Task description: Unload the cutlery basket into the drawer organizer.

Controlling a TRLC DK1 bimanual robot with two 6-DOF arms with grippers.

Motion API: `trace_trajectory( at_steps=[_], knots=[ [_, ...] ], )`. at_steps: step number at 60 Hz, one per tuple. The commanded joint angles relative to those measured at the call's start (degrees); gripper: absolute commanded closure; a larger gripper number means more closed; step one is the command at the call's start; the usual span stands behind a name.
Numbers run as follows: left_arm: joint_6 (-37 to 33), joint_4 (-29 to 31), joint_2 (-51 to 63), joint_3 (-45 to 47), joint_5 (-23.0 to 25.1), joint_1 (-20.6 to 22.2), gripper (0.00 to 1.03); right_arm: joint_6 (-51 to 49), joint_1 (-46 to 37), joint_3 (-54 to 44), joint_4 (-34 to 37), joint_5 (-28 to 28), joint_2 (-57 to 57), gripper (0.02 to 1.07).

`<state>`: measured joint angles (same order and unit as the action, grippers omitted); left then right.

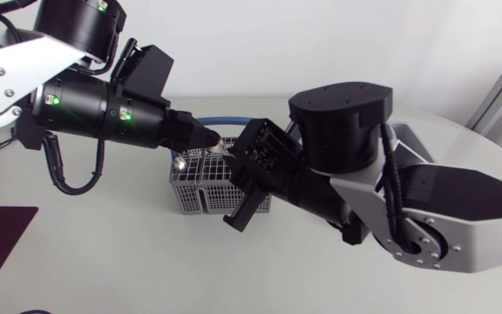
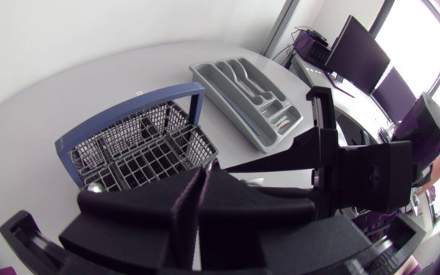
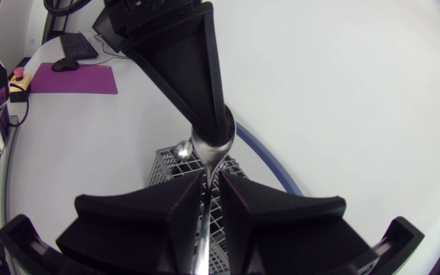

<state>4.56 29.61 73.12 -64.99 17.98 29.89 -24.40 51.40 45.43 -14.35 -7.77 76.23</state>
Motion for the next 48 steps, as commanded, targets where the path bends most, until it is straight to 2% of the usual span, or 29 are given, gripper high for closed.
trace_trajectory(
  at_steps=[1, 2, 15, 19, 21, 27, 32, 36, 44, 48],
  knots=[
    [1.6, 0.2, -0.8, -1.7, 0.7, 0.6, 0.88, 0.8, -0.4, -0.3, 0.3, -0.5, 0.7, 0.99],
    [1.7, 0.2, -0.8, -1.7, 0.7, 0.7, 0.88, 0.8, -0.5, -0.2, 0.6, -0.5, 0.7, 1.02],
    [2.0, 0.4, -1.3, -2.0, 0.6, 0.7, 0.87, 0.9, -0.9, -0.3, 2.0, -0.3, -0.4, 1.02],
    [2.1, 0.5, -1.5, -2.2, 0.7, 0.7, 0.76, 0.9, -0.9, -0.3, 2.6, -0.1, -0.7, 1.02],
    [2.3, 0.5, -1.8, -2.5, 0.7, 0.7, 0.62, 0.9, -0.7, -0.4, 2.8, -0.1, -0.9, 1.02],
    [2.5, 0.7, -2.6, -3.0, 0.6, 0.3, 0.29, 1.1, -0.7, -0.9, 3.7, 0.2, -1.6, 1.02],
    [2.5, 0.9, -3.5, -3.8, 0.6, -0.4, 0.13, 1.1, -0.6, -1.6, 4.2, 0.5, -2.3, 1.02],
    [2.5, 1.2, -4.6, -5.0, 0.5, -1.9, 0.10, 1.2, -0.6, -2.1, 5.4, 1.4, -3.6, 1.02],
    [0.7, 3.0, -6.2, -6.4, 0.6, -5.5, 0.10, 1.2, -1.8, -3.7, 8.5, 4.0, -7.7, 1.02],
    [-2.2, 4.1, -6.9, -6.1, 0.6, -9.1, 0.10, 1.0, -4.4, -4.8, 11.4, 7.1, -10.8, 1.02]
  ],
)
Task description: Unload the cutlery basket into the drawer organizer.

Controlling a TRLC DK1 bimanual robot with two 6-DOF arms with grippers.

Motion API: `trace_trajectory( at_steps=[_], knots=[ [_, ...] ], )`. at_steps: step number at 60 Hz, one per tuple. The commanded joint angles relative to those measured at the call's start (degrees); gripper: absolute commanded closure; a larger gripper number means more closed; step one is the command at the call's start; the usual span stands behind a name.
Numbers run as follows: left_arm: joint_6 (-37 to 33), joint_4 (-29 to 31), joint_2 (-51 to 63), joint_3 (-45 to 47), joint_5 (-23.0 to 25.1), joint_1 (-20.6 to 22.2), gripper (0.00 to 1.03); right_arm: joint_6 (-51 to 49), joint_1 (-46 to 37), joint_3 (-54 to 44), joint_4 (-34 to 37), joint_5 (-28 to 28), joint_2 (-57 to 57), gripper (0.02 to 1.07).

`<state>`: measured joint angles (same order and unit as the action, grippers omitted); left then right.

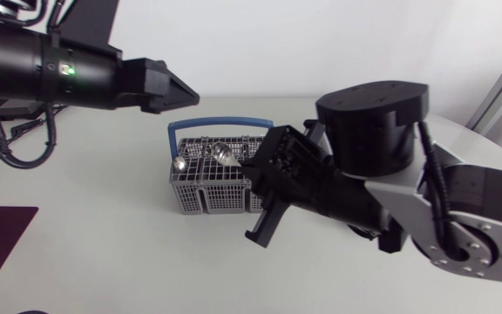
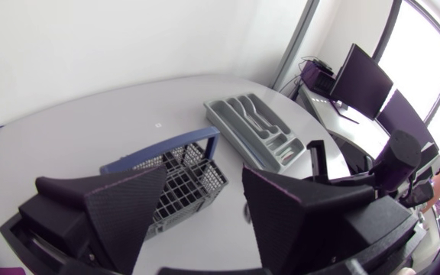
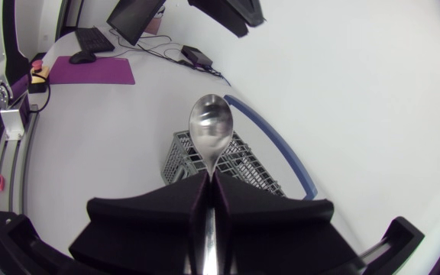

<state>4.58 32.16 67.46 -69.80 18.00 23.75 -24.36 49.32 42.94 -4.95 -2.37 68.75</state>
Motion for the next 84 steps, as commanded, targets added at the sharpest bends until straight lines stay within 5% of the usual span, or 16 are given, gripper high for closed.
trace_trajectory(
  at_steps=[1, 19, 27, 38, 57, 84],
  knots=[
    [-2.5, 1.7, -1.3, -1.2, 0.5, -3.2, 0.10, 0.9, -3.1, -2.6, 2.8, 2.6, -4.3, 1.02],
    [-16.0, 4.3, 1.3, 7.9, 1.2, -7.5, 0.10, -9.1, -24.0, -3.8, 20.6, 25.7, -16.4, 1.02],
    [-18.3, 4.4, 5.9, 9.7, 10.6, -10.9, 0.10, -18.2, -35.2, -3.7, 27.5, 33.9, -16.5, 1.02],
    [-21.2, 3.8, 9.8, 11.4, 14.3, -13.9, 0.10, -33.2, -47.3, -3.9, 34.6, 39.4, -13.6, 1.02],
    [-22.4, 1.7, 12.2, 12.2, 16.2, -16.2, 0.10, -69.7, -68.1, 2.9, 45.8, 42.5, 6.7, 1.02],
    [-22.9, 1.0, 13.9, 12.1, 18.5, -16.8, 0.10, -83.3, -77.3, 17.1, 43.4, 34.7, 32.1, 1.02]
  ],
)
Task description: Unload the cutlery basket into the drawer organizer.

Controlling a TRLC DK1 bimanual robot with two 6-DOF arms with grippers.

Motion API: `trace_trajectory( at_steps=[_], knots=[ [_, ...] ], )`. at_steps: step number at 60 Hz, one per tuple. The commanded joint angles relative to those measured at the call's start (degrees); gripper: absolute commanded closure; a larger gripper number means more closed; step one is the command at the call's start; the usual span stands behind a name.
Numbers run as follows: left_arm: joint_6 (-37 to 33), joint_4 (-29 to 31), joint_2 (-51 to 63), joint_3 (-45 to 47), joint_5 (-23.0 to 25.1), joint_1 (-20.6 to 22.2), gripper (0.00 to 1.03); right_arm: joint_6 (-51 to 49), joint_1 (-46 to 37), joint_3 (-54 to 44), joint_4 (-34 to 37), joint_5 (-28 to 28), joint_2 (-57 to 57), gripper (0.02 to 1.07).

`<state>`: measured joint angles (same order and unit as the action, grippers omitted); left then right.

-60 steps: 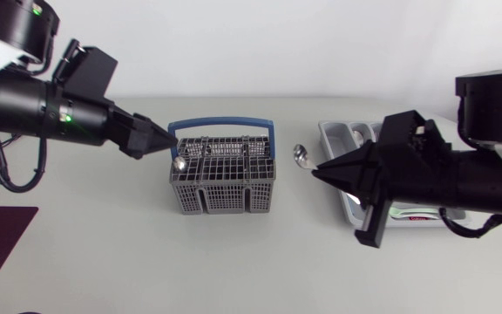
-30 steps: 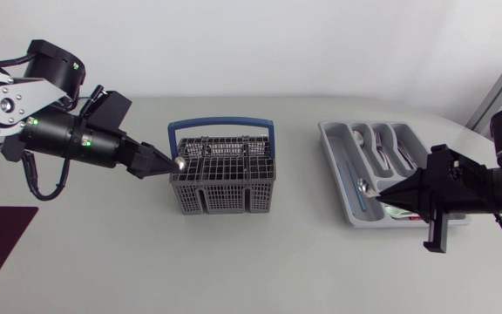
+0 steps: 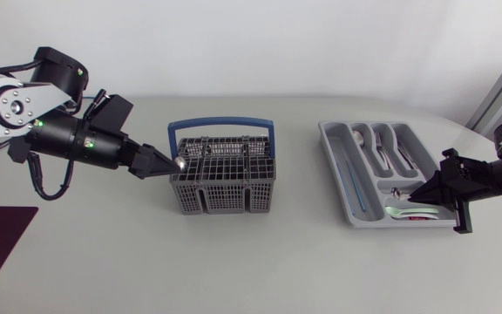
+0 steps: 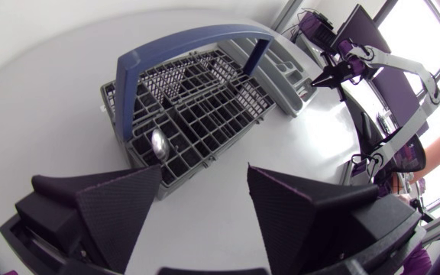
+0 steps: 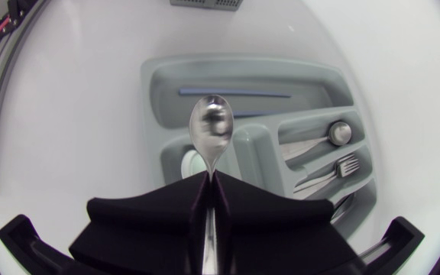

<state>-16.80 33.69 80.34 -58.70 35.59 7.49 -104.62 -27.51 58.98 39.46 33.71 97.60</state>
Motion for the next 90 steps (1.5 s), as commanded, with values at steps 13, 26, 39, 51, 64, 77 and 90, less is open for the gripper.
trace_trajectory(
  at_steps=[13, 26, 39, 51, 64, 77, 90],
  knots=[
    [-2.3, -0.6, 1.3, 1.0, 1.3, -1.2, 0.10, -4.5, 0.1, -1.7, -8.1, -7.0, 6.5, 1.00],
    [-2.8, -0.6, 1.6, 0.9, 2.4, -1.7, 0.10, -3.8, 0.4, -5.7, -11.7, -7.7, 3.4, 0.61],
    [-3.5, -0.9, 3.4, 0.1, 3.3, -1.9, 0.10, 2.8, 2.5, -8.7, -10.2, -5.9, -8.1, 0.26],
    [-3.6, -1.1, 4.4, -0.1, 4.0, -1.9, 0.10, 13.0, 10.7, -12.6, -7.7, -5.1, -20.4, 0.06],
    [-3.6, -3.4, 4.9, -0.6, 4.0, -2.7, 0.10, 27.4, 22.9, -14.8, -5.6, -3.2, -31.4, 0.06],
    [-3.6, -5.6, 6.1, -0.6, 4.0, -2.6, 0.15, 48.3, 39.1, -14.2, -7.1, -3.4, -35.5, 0.06],
    [-3.3, -7.7, 7.9, -0.7, 4.0, -2.0, 0.17, 61.4, 48.6, -12.6, -13.0, -3.4, -31.9, 0.06]
  ],
)
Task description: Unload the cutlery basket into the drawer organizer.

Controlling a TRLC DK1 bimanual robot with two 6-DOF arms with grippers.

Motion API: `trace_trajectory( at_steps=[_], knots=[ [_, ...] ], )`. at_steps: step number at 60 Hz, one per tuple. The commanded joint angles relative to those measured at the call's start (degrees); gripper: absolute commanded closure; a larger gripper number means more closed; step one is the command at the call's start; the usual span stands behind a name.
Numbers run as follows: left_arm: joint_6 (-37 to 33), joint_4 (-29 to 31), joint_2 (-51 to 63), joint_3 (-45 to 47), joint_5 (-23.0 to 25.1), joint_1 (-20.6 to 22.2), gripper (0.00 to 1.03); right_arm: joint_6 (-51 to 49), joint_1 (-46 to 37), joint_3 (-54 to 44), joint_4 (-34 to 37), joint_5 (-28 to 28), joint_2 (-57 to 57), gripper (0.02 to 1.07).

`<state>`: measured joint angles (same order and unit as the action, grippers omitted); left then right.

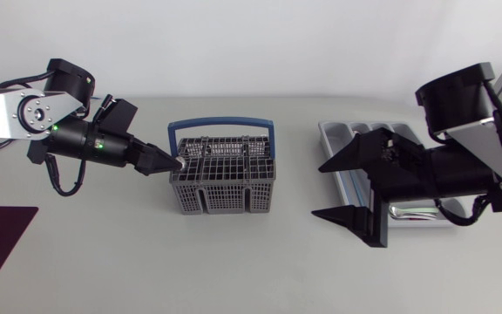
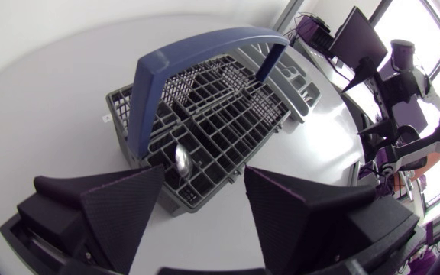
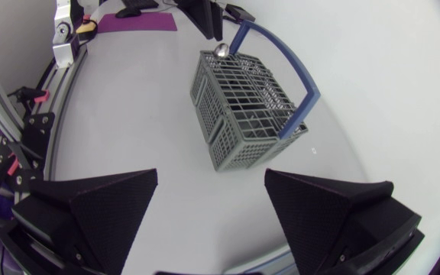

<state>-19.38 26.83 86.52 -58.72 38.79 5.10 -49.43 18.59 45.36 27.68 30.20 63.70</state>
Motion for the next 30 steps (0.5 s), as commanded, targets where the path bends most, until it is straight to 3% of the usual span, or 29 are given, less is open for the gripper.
trace_trajectory(
  at_steps=[1, 27, 30],
  knots=[
    [-0.7, -1.0, 1.9, -0.8, 0.8, 0.3, 0.17, 6.5, 2.9, 1.1, -1.5, 0.1, 2.3, 0.06],
    [-0.2, -2.3, 5.0, -2.3, 0.8, 1.1, 0.22, 13.5, 12.8, 4.6, -6.7, -1.8, 7.6, 0.06],
    [0.1, -2.4, 5.4, -2.6, 0.8, 1.6, 0.30, 13.7, 13.5, 4.6, -7.1, -1.9, 8.1, 0.06]
  ],
)
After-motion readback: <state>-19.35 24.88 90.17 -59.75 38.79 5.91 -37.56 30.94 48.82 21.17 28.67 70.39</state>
